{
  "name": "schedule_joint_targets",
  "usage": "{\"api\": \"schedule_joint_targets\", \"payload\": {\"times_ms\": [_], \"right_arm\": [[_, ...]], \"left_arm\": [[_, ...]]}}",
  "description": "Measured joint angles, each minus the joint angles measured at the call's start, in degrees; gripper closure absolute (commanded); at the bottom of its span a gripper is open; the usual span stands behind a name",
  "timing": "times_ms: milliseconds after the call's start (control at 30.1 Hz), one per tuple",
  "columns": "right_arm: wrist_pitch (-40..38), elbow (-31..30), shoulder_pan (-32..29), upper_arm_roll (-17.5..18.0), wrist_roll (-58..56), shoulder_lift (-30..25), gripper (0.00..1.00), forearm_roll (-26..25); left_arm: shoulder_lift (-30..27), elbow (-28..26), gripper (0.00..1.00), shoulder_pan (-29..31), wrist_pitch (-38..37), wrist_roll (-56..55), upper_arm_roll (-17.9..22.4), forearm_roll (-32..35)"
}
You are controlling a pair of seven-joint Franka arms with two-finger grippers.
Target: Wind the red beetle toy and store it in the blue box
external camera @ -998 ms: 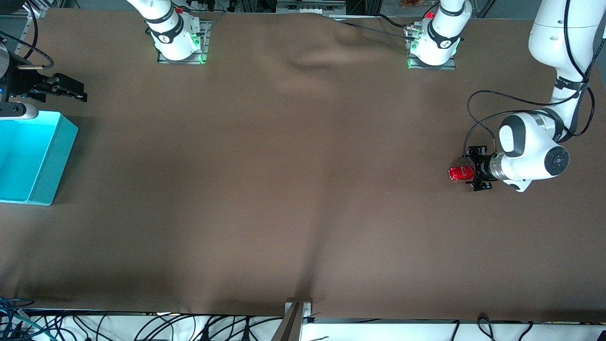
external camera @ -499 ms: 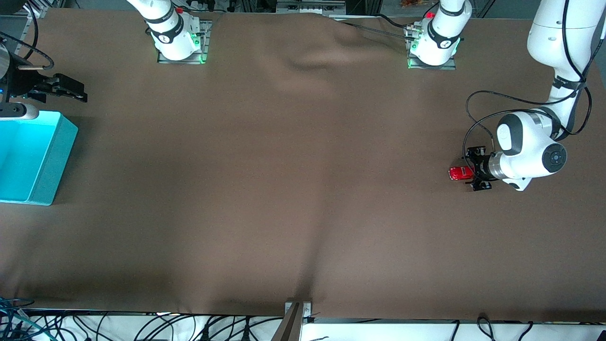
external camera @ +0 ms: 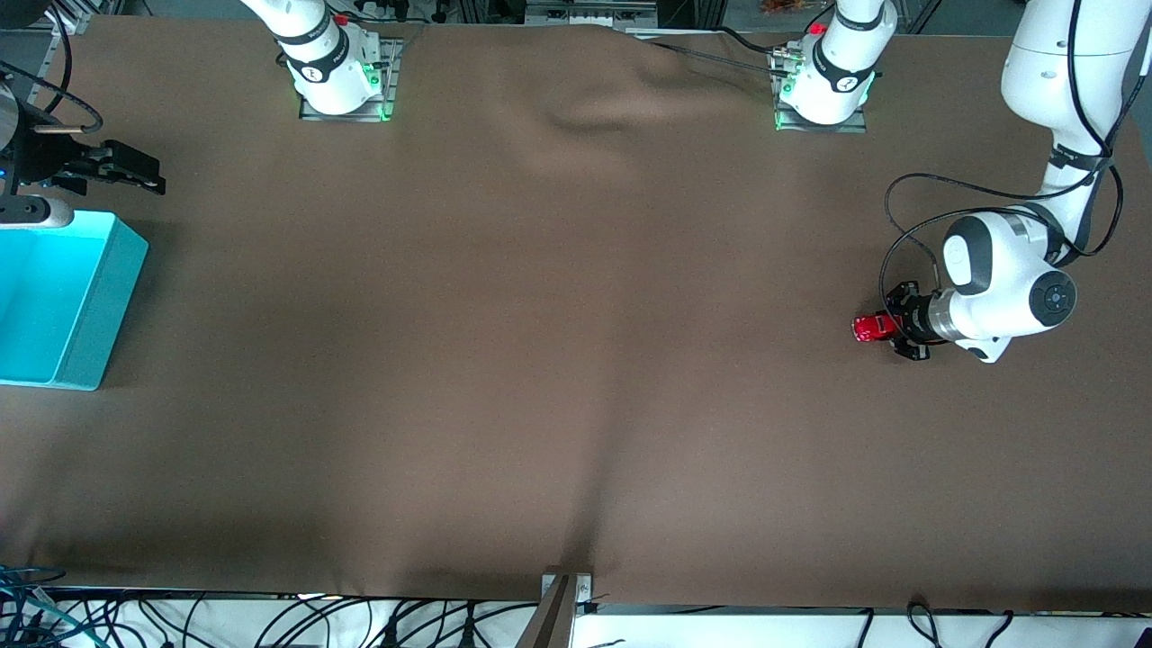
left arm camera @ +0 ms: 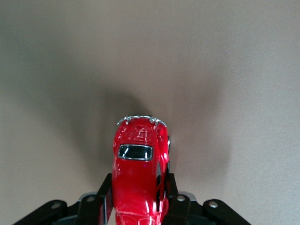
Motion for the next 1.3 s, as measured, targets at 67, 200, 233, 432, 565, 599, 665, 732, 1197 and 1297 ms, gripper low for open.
{"api": "schedule_joint_targets", "payload": {"times_ms": [67,200,233,432,565,599,665,732,1197,1297], "right_arm": [[0.0,0.0,0.0,0.0,0.0,0.0,0.00,-0.1],[0.0,0.0,0.0,0.0,0.0,0.0,0.00,-0.2],[0.0,0.0,0.0,0.0,0.0,0.0,0.00,-0.2],[0.0,0.0,0.0,0.0,0.0,0.1,0.00,-0.2],[0.0,0.0,0.0,0.0,0.0,0.1,0.00,-0.2],[0.0,0.0,0.0,0.0,0.0,0.1,0.00,-0.2],[0.0,0.0,0.0,0.0,0.0,0.1,0.00,-0.3],[0.0,0.0,0.0,0.0,0.0,0.1,0.00,-0.3],[0.0,0.0,0.0,0.0,0.0,0.3,0.00,-0.3],[0.0,0.0,0.0,0.0,0.0,0.3,0.00,-0.3]], "left_arm": [[0.0,0.0,1.00,0.0,0.0,0.0,0.0,0.0],[-0.1,0.0,1.00,0.0,0.1,0.1,0.0,0.1],[-0.1,0.0,1.00,0.0,0.2,0.3,0.0,0.2],[-2.0,0.1,1.00,0.0,0.1,3.5,-0.1,0.8],[-2.8,0.1,1.00,0.0,-0.5,5.4,-0.2,0.8],[-3.0,0.0,1.00,0.0,-0.7,5.8,-0.3,0.8],[-3.5,0.0,1.00,0.0,-1.0,6.4,-0.5,0.8],[-3.9,-0.3,1.00,0.0,-1.1,7.0,-0.8,0.8],[-4.2,-1.8,1.00,0.1,-0.2,6.4,-2.7,-1.8],[-3.8,-1.8,1.00,0.1,0.6,5.2,-2.7,-2.1]]}}
